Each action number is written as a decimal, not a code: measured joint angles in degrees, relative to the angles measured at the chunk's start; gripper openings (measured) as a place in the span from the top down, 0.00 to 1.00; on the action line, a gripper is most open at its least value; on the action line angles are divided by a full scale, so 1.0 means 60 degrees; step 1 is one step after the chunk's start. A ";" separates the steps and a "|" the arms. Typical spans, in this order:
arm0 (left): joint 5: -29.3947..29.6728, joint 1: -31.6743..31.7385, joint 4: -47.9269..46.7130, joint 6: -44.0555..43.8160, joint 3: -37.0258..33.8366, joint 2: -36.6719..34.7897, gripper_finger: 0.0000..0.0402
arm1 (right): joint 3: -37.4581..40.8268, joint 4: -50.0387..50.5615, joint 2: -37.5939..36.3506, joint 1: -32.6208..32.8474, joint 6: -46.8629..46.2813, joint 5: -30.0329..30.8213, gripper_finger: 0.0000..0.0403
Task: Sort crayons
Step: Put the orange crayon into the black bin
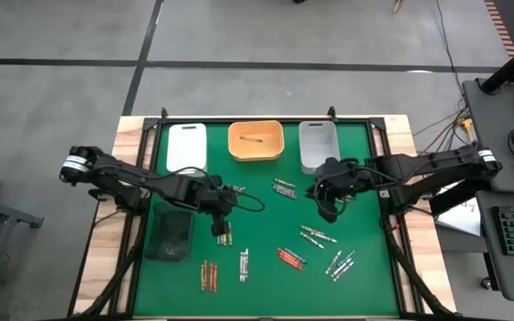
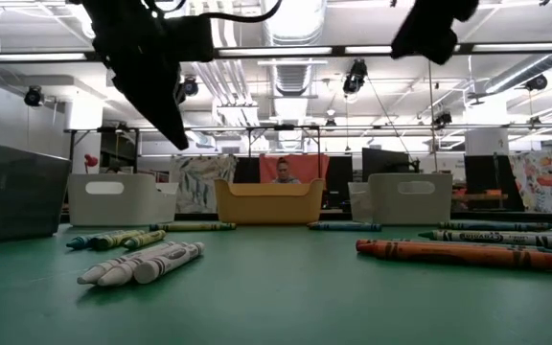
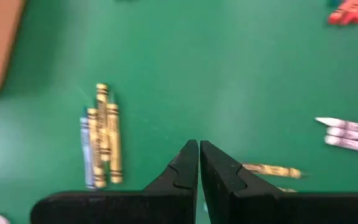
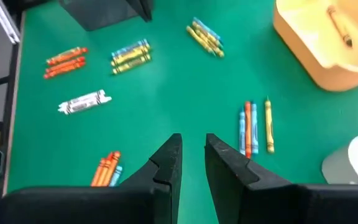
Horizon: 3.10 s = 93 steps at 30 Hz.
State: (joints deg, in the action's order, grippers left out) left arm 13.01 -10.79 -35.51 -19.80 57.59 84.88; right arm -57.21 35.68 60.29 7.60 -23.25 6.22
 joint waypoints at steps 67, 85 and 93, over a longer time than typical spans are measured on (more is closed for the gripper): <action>-0.2766 0.0063 0.0693 -0.0146 -0.0379 0.0098 0.68 | 0.4361 -0.8210 -0.0036 -0.0055 0.0981 0.0251 0.85; -0.3109 -0.1959 0.0483 -1.0845 0.1457 0.0116 0.72 | 0.4277 -0.7879 -0.0032 -0.0062 0.1121 0.0215 0.85; -0.1643 -0.3199 0.0494 -1.2824 0.2361 0.1116 0.77 | 0.4274 -0.7780 -0.0032 -0.0062 0.1624 0.0215 0.85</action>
State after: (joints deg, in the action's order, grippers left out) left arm 3.16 -29.99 -32.55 -96.74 71.75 91.58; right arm -31.57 -11.00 60.10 7.22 -13.51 7.51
